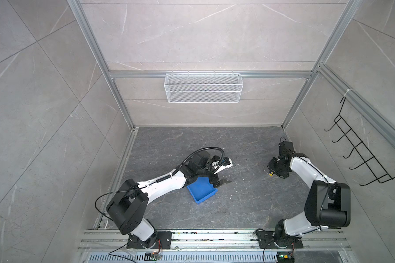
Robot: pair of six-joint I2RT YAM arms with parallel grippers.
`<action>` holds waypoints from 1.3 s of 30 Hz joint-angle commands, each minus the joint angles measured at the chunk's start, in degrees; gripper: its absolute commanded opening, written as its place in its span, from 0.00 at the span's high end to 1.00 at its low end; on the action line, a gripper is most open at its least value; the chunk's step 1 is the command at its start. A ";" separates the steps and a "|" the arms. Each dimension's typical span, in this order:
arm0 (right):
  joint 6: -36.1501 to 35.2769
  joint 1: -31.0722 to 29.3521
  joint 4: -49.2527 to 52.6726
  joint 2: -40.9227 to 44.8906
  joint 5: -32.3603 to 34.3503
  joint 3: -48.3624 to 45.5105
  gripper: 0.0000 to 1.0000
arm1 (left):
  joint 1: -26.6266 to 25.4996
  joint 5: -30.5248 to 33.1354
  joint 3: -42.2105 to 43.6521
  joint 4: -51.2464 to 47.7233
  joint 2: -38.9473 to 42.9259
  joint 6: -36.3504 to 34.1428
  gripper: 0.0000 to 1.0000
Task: Put the screwdriver in the bin
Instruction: 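Lift the screwdriver with the right gripper and carry it over the blue bin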
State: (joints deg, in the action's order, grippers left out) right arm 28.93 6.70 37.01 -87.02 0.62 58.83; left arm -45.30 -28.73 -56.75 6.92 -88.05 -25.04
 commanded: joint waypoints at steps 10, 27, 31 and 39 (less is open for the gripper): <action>-1.55 -10.42 6.26 6.58 2.43 4.35 1.00 | 4.73 -0.11 6.65 -2.34 12.23 0.65 0.00; -2.12 -26.87 6.58 3.39 5.70 14.07 1.00 | 9.31 3.01 16.19 -11.97 28.48 0.78 0.00; -1.53 -31.88 6.89 2.01 6.49 16.17 1.00 | 10.12 3.39 17.87 -14.87 32.38 0.50 0.00; 0.01 -44.26 5.86 -2.93 7.14 18.99 1.00 | 11.02 5.13 19.29 -19.60 38.17 1.30 0.00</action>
State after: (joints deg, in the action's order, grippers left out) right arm 27.55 -34.35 42.65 -87.94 6.74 75.85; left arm -34.68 -24.64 -37.76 -10.52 -52.25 -24.84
